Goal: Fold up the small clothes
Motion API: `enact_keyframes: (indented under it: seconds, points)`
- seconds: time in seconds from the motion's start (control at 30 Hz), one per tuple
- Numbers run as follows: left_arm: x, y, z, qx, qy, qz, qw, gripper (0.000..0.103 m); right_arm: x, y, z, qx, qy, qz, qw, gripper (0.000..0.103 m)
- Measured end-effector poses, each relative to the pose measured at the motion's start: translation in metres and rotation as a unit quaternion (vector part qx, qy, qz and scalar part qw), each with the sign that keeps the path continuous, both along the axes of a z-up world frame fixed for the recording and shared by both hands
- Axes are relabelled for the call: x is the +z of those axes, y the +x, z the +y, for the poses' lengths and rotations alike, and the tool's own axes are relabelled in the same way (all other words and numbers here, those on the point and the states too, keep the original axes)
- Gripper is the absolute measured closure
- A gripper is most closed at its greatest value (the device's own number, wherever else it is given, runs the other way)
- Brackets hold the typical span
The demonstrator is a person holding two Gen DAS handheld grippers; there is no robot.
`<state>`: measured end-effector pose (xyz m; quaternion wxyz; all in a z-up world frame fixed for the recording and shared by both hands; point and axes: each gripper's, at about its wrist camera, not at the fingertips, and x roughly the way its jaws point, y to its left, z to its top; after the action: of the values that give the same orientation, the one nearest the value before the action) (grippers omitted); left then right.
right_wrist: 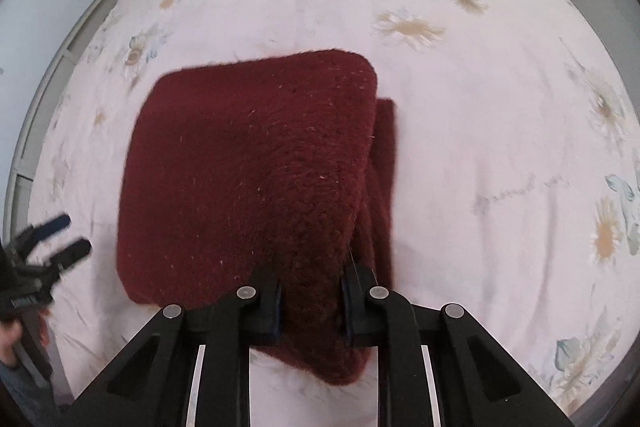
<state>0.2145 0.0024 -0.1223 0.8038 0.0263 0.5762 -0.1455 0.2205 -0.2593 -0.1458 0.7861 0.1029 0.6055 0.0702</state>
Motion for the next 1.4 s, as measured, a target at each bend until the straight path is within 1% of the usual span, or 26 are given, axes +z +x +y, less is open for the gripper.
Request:
enact_keyframes:
  seconds: [0.1, 0.17, 0.27, 0.3, 0.37, 0.4, 0.43, 0.47, 0.5, 0.53, 0.63, 0.73, 0.77, 0.87, 0.93, 1.0, 1.07, 1.13, 1.23, 1.27, 1.33, 1.4]
  points:
    - [-0.002, 0.001, -0.007, -0.006, 0.000, 0.003, 1.0000, 0.001, -0.015, -0.011, -0.009, -0.011, 0.000, 0.013, 1.000, 0.082]
    - [-0.004, 0.001, -0.011, -0.009, 0.000, 0.005, 0.9999, 0.001, -0.026, -0.014, -0.007, -0.011, -0.001, 0.020, 1.000, 0.082]
    - [-0.006, 0.002, -0.015, -0.014, 0.002, 0.003, 0.9999, 0.001, -0.027, -0.016, -0.005, -0.021, 0.003, 0.013, 1.000, 0.077]
    - [-0.008, 0.003, -0.017, -0.016, 0.005, 0.004, 0.9999, 0.001, -0.026, -0.016, -0.004, -0.023, 0.008, 0.015, 1.000, 0.073]
    - [-0.010, 0.006, -0.019, -0.016, 0.009, 0.006, 0.9998, 0.001, -0.024, -0.015, -0.005, -0.026, 0.010, 0.014, 1.000, 0.069]
    - [-0.011, 0.008, -0.019, -0.015, 0.011, 0.007, 0.9998, 0.001, -0.022, -0.014, -0.005, -0.027, 0.009, 0.012, 1.000, 0.064]
    - [-0.013, 0.010, -0.020, -0.015, 0.014, 0.009, 0.9997, 0.001, -0.019, -0.014, -0.005, -0.030, 0.002, 0.009, 1.000, 0.052]
    - [-0.013, 0.011, -0.021, -0.015, 0.015, 0.010, 0.9997, 0.001, -0.016, -0.013, -0.005, -0.032, -0.009, 0.008, 0.999, 0.043]
    - [-0.014, 0.014, -0.022, -0.015, 0.015, 0.012, 0.9997, 0.001, -0.012, -0.013, -0.005, -0.032, -0.021, 0.004, 0.999, 0.030]
    - [-0.014, 0.016, -0.023, -0.014, 0.013, 0.014, 0.9997, 0.001, -0.007, -0.011, -0.005, -0.031, -0.027, -0.004, 0.999, 0.026]
    - [-0.012, 0.024, -0.027, -0.013, 0.006, 0.017, 0.9998, 0.001, 0.004, -0.004, -0.009, -0.037, -0.016, -0.019, 0.999, 0.022]
    - [-0.011, 0.035, -0.035, -0.013, 0.004, 0.012, 0.9998, 0.001, 0.008, 0.009, -0.010, -0.041, -0.001, -0.024, 0.999, 0.018]
    - [-0.012, 0.039, -0.039, -0.012, 0.006, 0.013, 0.9998, 0.001, 0.007, 0.016, -0.008, -0.038, 0.000, -0.022, 0.999, 0.017]
    - [-0.019, 0.052, -0.050, -0.011, 0.000, 0.027, 0.9996, 0.001, -0.003, 0.031, 0.003, -0.026, -0.003, -0.009, 1.000, 0.008]
    - [-0.027, 0.061, -0.057, -0.008, -0.002, 0.040, 0.9992, 0.001, -0.015, 0.041, 0.010, -0.017, -0.010, 0.006, 1.000, 0.002]
    - [-0.036, 0.067, -0.062, -0.005, -0.002, 0.050, 0.9987, 0.001, -0.027, 0.043, 0.012, -0.015, -0.015, 0.015, 1.000, 0.002]
    - [-0.044, 0.069, -0.064, -0.005, -0.009, 0.061, 0.9981, 0.001, -0.037, 0.041, 0.010, -0.017, -0.008, 0.021, 1.000, 0.001]
    - [-0.055, 0.068, -0.066, -0.005, -0.017, 0.074, 0.9971, 0.001, -0.050, 0.036, 0.004, -0.024, 0.014, 0.026, 0.999, 0.001]
    - [-0.072, 0.064, -0.067, -0.004, -0.014, 0.088, 0.9960, 0.001, -0.062, 0.029, -0.006, -0.032, 0.049, 0.028, 0.998, 0.001]
    - [-0.078, 0.063, -0.065, 0.002, -0.022, 0.093, 0.9954, 0.001, -0.065, 0.027, -0.007, -0.031, 0.056, 0.026, 0.998, 0.001]
    - [-0.083, 0.062, -0.061, 0.009, -0.040, 0.093, 0.9948, 0.001, -0.072, 0.023, -0.010, -0.035, 0.070, 0.021, 0.997, 0.001]
    - [-0.086, 0.060, -0.061, 0.003, -0.044, 0.085, 0.9954, 0.000, -0.080, 0.020, -0.015, -0.052, 0.092, 0.029, 0.994, 0.003]
